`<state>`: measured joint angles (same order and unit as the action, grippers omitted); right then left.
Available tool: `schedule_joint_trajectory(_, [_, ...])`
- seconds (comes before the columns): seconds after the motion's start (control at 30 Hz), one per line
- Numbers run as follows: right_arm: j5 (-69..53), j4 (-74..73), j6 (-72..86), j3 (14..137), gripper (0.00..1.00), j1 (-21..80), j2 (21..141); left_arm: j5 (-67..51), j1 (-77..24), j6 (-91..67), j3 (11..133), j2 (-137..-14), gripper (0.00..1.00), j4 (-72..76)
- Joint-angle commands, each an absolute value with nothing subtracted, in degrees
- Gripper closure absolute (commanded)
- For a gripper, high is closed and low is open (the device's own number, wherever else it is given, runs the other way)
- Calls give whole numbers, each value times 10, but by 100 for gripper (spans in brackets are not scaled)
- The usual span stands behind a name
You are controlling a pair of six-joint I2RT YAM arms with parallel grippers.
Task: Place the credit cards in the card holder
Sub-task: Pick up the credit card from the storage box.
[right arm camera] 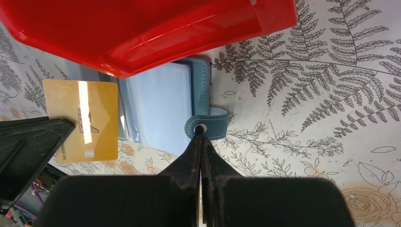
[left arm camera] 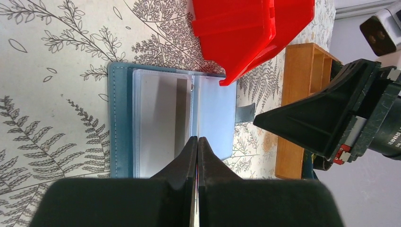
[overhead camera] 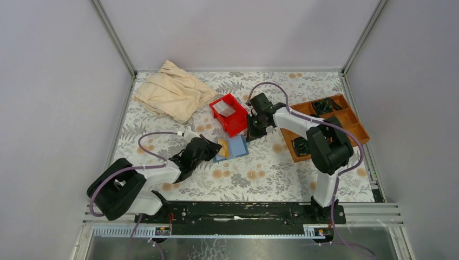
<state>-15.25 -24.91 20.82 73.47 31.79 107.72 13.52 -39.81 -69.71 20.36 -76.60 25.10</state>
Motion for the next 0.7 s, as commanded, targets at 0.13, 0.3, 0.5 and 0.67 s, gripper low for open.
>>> schedule_joint_trajectory(0.13, [-123,-251,199,769,100,327,1096,154,-403,-698,200,-802,100,339])
schedule_joint_trajectory(0.3, [-115,-250,199,768,100,327,1104,156,-405,-698,200,-823,100,362])
schedule_joint_trajectory(0.5, [-109,-249,198,762,100,327,1111,156,-409,-703,201,-844,100,379])
schedule_joint_trajectory(0.67, [-100,-247,200,760,100,328,1103,159,-410,-703,204,-854,100,383])
